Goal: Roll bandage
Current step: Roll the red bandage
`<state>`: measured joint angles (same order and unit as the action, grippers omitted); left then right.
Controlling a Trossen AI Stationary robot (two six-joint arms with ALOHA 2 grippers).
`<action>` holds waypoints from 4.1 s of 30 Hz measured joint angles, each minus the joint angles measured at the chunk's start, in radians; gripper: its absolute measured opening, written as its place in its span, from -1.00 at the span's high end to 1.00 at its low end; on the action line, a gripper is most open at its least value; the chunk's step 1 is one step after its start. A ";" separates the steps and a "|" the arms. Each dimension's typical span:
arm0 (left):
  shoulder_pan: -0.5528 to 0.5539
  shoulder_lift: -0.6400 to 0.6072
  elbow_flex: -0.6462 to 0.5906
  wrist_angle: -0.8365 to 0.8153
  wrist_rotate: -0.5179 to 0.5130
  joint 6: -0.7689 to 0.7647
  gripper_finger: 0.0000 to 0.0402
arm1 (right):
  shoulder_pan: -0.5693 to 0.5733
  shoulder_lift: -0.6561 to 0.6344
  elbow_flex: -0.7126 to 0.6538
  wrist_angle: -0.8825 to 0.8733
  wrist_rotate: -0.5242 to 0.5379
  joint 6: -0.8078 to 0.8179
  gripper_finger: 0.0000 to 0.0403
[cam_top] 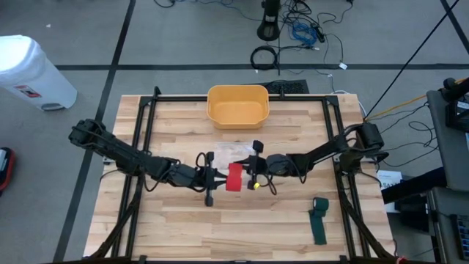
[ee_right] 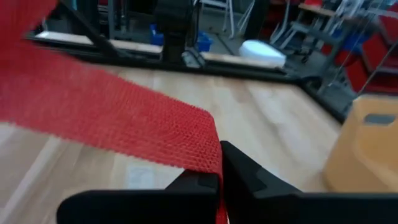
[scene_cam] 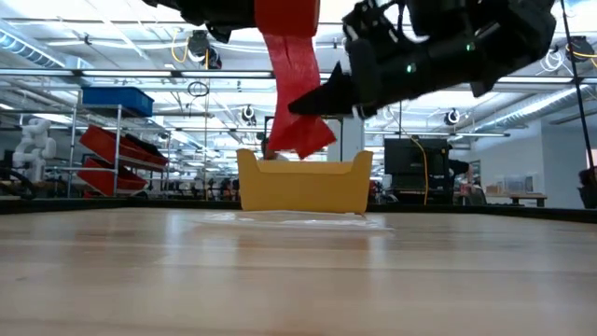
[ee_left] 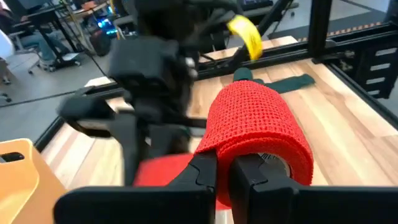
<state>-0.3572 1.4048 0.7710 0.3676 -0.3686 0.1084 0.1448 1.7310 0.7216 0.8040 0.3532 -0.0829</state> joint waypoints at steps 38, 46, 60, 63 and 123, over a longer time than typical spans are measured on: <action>0.096 0.075 0.001 0.022 0.016 -0.020 0.93 | 0.132 -0.204 0.056 -0.076 -0.033 -0.368 1.00; 0.120 0.075 0.001 0.071 0.051 0.021 0.93 | 0.151 -0.204 0.057 -0.090 -0.010 -0.379 1.00; 0.120 0.076 -0.001 0.100 0.053 0.252 0.93 | 0.155 -0.204 0.057 -0.137 -0.015 -0.371 0.44; 0.120 0.076 -0.001 0.102 0.053 0.294 0.93 | 0.158 -0.204 0.057 -0.118 -0.011 -0.392 0.32; 0.122 0.074 0.000 0.201 -0.127 0.660 0.93 | 0.279 -0.203 0.057 -0.360 0.131 -0.393 0.25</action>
<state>-0.2356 1.4788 0.7708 0.5690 -0.4954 0.7681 0.4236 1.5276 0.7788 0.4442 0.4839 -0.4762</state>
